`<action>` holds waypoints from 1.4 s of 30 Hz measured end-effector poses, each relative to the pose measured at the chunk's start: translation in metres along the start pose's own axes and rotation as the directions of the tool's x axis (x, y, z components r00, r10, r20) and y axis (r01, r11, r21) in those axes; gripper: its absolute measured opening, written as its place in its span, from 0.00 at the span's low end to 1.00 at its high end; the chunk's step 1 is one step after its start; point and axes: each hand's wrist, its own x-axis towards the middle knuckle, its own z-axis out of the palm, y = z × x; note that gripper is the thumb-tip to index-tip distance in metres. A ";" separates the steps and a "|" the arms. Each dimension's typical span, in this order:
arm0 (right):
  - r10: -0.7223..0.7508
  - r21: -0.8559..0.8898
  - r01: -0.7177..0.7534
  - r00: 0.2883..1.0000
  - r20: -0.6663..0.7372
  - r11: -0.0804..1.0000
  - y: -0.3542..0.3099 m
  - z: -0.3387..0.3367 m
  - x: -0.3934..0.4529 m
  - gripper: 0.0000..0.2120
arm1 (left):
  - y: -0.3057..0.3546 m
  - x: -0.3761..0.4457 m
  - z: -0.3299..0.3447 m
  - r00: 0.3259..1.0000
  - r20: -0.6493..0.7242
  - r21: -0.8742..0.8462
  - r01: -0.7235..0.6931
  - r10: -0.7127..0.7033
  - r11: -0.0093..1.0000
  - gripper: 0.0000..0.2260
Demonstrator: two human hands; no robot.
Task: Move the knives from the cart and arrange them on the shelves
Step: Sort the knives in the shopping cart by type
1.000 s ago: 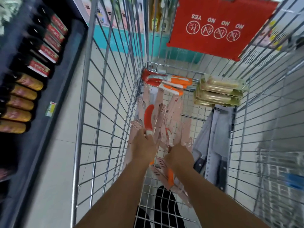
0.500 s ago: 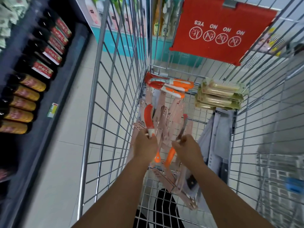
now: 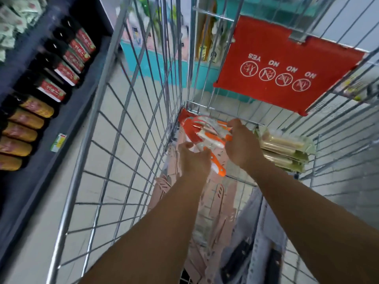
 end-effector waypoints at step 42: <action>-0.203 -0.057 0.231 0.928 0.312 0.971 -0.014 0.098 -0.104 0.28 | -0.088 -0.016 -0.086 0.895 0.407 0.845 -0.445 0.184 0.297 0.32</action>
